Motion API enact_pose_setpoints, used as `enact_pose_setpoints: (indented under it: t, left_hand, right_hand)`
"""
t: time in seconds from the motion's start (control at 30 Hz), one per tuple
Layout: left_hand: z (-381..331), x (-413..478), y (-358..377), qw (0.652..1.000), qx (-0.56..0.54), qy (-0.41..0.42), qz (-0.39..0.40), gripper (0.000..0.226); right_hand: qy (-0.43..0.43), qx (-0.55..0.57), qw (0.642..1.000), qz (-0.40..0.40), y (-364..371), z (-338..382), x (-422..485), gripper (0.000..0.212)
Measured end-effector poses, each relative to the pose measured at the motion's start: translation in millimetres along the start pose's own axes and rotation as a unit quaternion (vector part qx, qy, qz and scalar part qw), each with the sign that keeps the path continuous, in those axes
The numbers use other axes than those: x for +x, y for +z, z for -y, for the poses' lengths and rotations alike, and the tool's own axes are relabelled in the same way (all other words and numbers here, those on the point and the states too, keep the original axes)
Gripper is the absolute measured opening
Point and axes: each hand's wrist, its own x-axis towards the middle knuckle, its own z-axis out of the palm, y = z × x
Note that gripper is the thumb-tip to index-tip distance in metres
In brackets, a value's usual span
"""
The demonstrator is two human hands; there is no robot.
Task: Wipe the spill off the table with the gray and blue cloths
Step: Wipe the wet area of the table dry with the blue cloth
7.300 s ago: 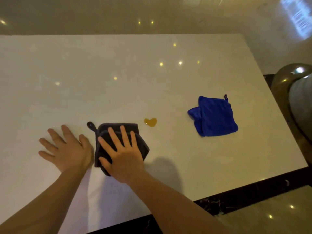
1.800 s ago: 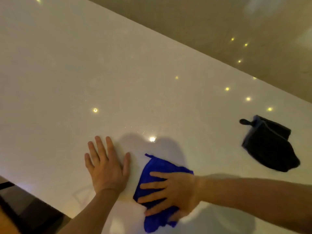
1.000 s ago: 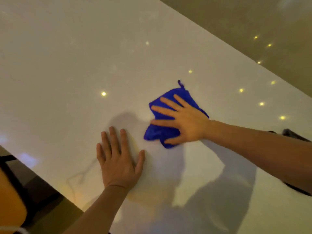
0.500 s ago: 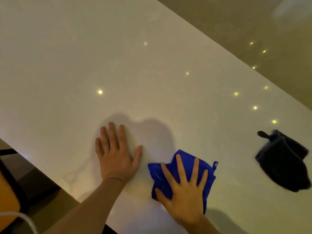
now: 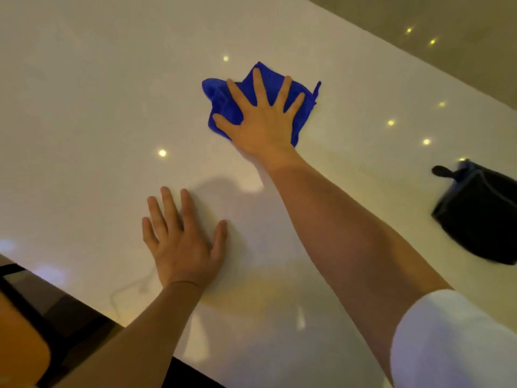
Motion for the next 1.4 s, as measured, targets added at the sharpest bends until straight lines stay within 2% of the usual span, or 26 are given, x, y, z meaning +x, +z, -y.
enact_pose_setpoints:
  t: [0.17, 0.23, 0.33, 0.47, 0.53, 0.6, 0.67, 0.73, 0.8, 0.87, 0.9, 0.93, 1.0, 1.03, 1.07, 1.13, 1.23, 1.4]
  left_hand:
    - [0.3, -2.4, -3.8, 0.999, -0.036, 0.003, -0.004, 0.086]
    - [2.1, -3.7, -7.4, 0.998, -0.062, 0.0, -0.004, 0.085]
    - [2.7, -8.9, -16.4, 0.994, -0.104, 0.009, 0.013, 0.087]
    - [11.6, -6.4, -34.4, 0.985, -0.137, 0.043, 0.094, 0.093]
    - [23.7, -15.7, -43.5, 0.98, -0.12, 0.09, 0.133, 0.095]
    - [34.3, -35.7, -49.1, 0.973, -0.085, 0.157, 0.143, 0.094]
    - [40.0, -63.7, -47.3, 0.962, -0.04, 0.211, 0.169, 0.094]
    - [42.9, -89.5, -47.3, 0.95, 0.009, 0.246, 0.192, 0.091]
    - [32.8, -103.6, -50.6, 0.944, 0.053, 0.252, 0.206, 0.079]
    - [17.9, -98.1, -61.1, 0.932, 0.019, 0.234, 0.276, 0.048]
    - [6.1, -93.7, -69.6, 0.913, -0.04, 0.231, 0.335, 0.03]
    - [-7.8, -85.9, -77.2, 0.881, -0.124, 0.194, 0.413, 0.022]
    - [-20.7, -63.4, -93.6, 0.784, -0.279, 0.107, 0.544, 0.036]
    - [-31.7, -54.3, -103.2, 0.74, -0.336, 0.098, 0.574, 0.046]
    - [-40.0, -47.3, -109.5, 0.714, -0.367, 0.098, 0.588, 0.054]
    - [-84.5, -42.8, -122.8, 0.679, -0.402, 0.115, 0.604, 0.064]
    - [-146.6, -51.4, -131.8, 0.658, -0.419, 0.115, 0.615, 0.062]
    - [-225.3, -79.3, -100.9, 0.665, -0.417, 0.044, 0.618, 0.053]
  right_hand:
    - [0.175, 0.04, 0.983, -0.033, 29.7, -1.3, -115.1, 0.08]
    - [0.148, 0.056, 0.986, -0.056, 41.7, 23.8, -176.0, 0.076]
    - [0.117, 0.055, 0.992, -0.009, 62.5, 47.9, -267.1, 0.079]
    - [0.186, 0.073, 0.978, 0.057, 63.7, 70.0, -348.7, 0.084]
    - [0.205, 0.08, 0.973, 0.071, 54.6, 78.0, -363.4, 0.088]
    - [0.239, 0.134, 0.959, 0.07, 43.3, 71.5, -364.6, 0.092]
    - [0.329, 0.21, 0.918, 0.071, 29.3, 55.4, -357.0, 0.102]
    - [0.39, 0.218, 0.892, 0.064, 15.4, 45.4, -356.9, 0.108]
    - [0.399, 0.255, 0.878, 0.073, 0.6, 38.5, -359.1, 0.098]
    - [0.398, 0.375, 0.832, 0.098, -10.5, 30.8, -355.1, 0.077]
    - [0.407, 0.43, 0.801, 0.092, -19.2, 22.7, -363.6, 0.063]
    - [0.414, 0.488, 0.764, 0.086, -30.0, 11.0, -372.7, 0.048]
    - [0.411, 0.606, 0.678, 0.061, -39.1, -4.9, -381.9, 0.028]
    - [0.399, 0.665, 0.63, 0.031, -44.9, -18.0, -388.8, 0.029]
    - [0.385, 0.712, 0.587, 0.004, -48.1, -29.4, -396.3, 0.033]
    - [0.349, 0.77, 0.531, -0.056, -64.7, -66.1, -408.3, 0.039]
    - [0.348, 0.787, 0.499, -0.1, -84.6, -112.5, -419.6, 0.037]
    - [0.391, 0.763, 0.491, -0.156, -86.5, -193.6, -417.3, 0.032]
